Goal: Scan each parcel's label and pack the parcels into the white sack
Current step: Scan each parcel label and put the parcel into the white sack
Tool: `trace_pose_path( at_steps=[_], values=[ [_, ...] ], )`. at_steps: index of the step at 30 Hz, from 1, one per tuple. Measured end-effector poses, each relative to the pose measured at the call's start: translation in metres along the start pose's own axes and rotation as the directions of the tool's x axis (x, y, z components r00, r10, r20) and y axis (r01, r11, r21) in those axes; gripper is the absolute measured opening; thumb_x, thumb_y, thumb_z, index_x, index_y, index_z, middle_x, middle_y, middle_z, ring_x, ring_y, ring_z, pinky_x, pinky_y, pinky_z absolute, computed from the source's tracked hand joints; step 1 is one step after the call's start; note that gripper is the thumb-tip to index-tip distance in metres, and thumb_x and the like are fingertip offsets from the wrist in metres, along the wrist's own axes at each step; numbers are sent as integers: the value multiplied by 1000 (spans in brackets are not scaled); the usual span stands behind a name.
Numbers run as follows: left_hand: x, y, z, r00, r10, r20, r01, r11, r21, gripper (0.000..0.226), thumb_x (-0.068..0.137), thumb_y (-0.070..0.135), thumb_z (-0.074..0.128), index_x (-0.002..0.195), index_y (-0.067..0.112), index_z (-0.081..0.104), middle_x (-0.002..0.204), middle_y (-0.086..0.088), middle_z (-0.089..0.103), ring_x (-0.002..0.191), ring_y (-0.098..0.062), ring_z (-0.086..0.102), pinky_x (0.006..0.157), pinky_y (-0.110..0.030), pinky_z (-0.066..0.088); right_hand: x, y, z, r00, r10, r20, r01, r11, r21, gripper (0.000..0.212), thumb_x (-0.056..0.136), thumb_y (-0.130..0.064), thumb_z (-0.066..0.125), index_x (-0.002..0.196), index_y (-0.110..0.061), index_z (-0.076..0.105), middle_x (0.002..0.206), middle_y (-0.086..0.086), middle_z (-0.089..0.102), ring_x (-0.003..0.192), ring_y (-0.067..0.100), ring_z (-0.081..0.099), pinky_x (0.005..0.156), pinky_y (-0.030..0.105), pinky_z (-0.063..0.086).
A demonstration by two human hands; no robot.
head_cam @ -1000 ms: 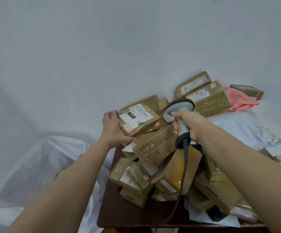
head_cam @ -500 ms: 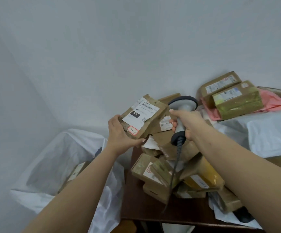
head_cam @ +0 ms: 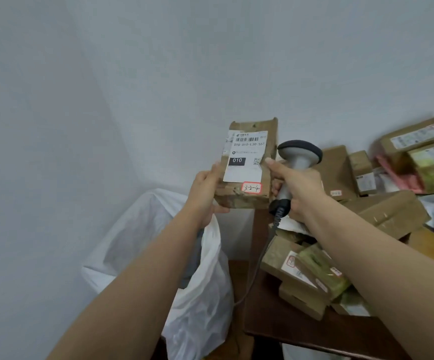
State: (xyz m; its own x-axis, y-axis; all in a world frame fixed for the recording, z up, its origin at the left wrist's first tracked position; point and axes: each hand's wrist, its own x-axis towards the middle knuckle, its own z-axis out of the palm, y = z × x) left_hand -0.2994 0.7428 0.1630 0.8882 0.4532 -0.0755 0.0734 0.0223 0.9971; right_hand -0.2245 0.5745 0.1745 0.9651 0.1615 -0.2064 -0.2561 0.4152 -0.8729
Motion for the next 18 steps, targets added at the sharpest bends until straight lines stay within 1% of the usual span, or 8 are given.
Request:
trace_pose_path(
  at_steps=[2,3,7,9,11,13,16,18],
  values=[
    [-4,1,-13,1000,-20,6,20,1000,-21,48,91,49,61,113,8,51,108,-10,66,82,-25,66,70,-54,59,-3,5,3,999,5,33,-4,1000,-17,55,66,-17,91,106,1,58,65,11,58,39,15,49,45,25,45],
    [-5,-1,-20,999,-41,31,42,998,-41,38,92,39,64,114,10,52,105,-9,65,83,-24,66,73,-55,58,-5,7,5,999,11,53,-10,1000,-22,51,67,-15,90,103,0,58,64,11,59,38,15,49,45,25,45],
    [-12,-6,-44,959,-167,227,177,984,-25,41,84,30,71,118,9,63,106,-6,71,105,-24,65,80,-51,58,-14,7,3,991,44,124,-30,994,-106,43,68,-16,89,96,0,59,61,11,61,40,16,49,47,28,46],
    [-12,-13,-52,944,-198,264,193,980,43,46,77,30,74,116,9,65,107,-6,73,107,-23,64,85,-51,57,-19,5,4,990,53,132,-31,986,-163,42,72,-18,87,95,3,59,70,14,65,42,17,49,48,29,46],
    [-11,-20,-55,960,-178,217,163,983,83,56,73,27,80,123,9,61,114,-8,71,107,-24,66,93,-55,52,-26,1,7,994,43,100,-24,983,-182,35,79,-19,82,93,3,58,78,16,67,44,17,48,48,29,46],
    [-9,-28,-56,979,-174,102,166,982,90,68,68,21,87,126,7,54,113,-9,70,100,-27,70,95,-56,49,-30,-3,11,994,25,106,-8,987,-158,24,87,-16,75,92,-1,57,72,14,65,42,14,47,45,26,45],
    [-9,-41,-55,984,-169,-52,171,984,40,59,70,11,86,119,12,52,104,-6,69,81,-25,72,82,-50,49,-36,-11,16,983,30,182,16,969,-248,16,90,-13,70,89,-4,57,60,7,59,39,12,46,41,22,43],
    [-9,-48,-55,983,-164,-86,167,985,32,60,68,12,88,120,6,57,105,-8,72,81,-27,73,72,-45,53,-41,-15,18,974,58,218,18,943,-331,16,91,-13,69,87,-5,56,56,5,55,38,11,45,40,21,43]
  ],
)
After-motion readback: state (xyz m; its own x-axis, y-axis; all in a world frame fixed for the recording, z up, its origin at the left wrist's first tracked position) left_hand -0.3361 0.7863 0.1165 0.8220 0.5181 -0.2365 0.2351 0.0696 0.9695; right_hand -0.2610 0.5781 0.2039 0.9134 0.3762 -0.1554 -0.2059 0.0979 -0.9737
